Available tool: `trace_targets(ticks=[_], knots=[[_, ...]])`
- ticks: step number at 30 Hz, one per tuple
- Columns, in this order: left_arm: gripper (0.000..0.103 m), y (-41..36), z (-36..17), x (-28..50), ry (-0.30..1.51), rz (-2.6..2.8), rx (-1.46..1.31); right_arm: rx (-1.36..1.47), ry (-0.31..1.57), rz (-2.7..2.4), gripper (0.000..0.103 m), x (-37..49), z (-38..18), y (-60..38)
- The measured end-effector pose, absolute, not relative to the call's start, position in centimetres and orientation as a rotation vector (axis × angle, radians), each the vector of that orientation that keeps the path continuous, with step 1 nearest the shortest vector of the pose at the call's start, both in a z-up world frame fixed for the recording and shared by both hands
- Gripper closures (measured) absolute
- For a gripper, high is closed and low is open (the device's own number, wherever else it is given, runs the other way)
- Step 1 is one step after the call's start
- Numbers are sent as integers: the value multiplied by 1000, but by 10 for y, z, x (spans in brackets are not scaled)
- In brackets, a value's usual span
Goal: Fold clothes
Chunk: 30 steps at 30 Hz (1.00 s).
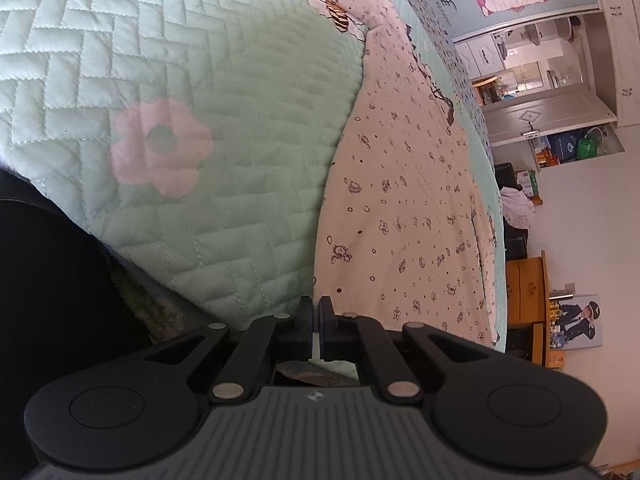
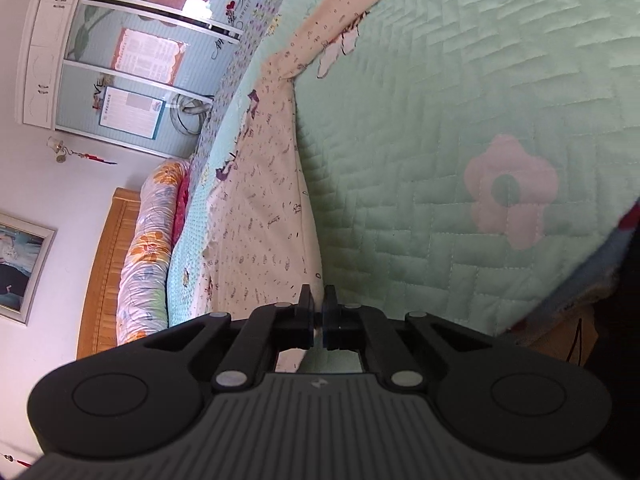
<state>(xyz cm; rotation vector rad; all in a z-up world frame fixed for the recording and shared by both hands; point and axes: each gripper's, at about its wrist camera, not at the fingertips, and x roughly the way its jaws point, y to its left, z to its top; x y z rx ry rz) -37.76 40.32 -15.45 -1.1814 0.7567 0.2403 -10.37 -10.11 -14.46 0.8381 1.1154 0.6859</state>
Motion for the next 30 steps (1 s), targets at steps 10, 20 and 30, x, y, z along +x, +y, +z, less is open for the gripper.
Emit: trace_targets(ticks=[10, 20, 30], knots=[[102, 416, -153, -397, 755, 283, -1176, 804, 1135, 594, 100, -95, -167, -103], [101, 441, -101, -423, 622, 389, -1061, 777, 1050, 561, 76, -94, -151, -115], [97, 382, -107, -346, 726, 167, -913, 757, 1111, 726, 66, -102, -153, -76]])
